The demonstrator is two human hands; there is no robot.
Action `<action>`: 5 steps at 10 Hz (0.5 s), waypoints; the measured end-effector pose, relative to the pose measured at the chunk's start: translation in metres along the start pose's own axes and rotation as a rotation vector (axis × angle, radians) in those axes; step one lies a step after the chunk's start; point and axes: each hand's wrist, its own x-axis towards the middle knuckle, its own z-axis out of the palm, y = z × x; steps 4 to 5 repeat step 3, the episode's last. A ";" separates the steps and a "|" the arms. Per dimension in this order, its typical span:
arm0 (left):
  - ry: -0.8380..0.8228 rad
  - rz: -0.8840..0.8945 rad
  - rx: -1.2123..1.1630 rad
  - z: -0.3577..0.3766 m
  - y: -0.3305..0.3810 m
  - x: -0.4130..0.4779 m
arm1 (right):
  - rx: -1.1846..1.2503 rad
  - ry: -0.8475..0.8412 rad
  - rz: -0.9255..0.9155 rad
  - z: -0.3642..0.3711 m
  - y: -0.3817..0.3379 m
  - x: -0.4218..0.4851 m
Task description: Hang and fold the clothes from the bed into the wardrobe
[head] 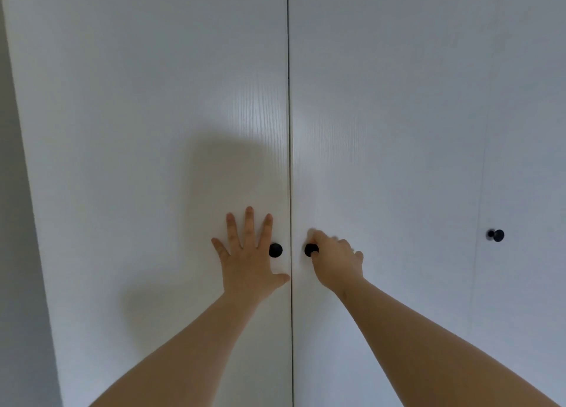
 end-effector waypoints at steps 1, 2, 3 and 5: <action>-0.114 0.033 0.015 -0.012 -0.009 -0.002 | 0.104 -0.154 0.004 -0.001 0.004 -0.008; -0.220 0.050 0.078 -0.034 -0.015 -0.005 | 0.260 -0.264 0.038 -0.005 0.021 -0.028; -0.242 0.024 0.079 -0.051 -0.012 -0.012 | 0.262 -0.254 0.096 -0.016 0.046 -0.039; -0.242 0.024 0.079 -0.051 -0.012 -0.012 | 0.262 -0.254 0.096 -0.016 0.046 -0.039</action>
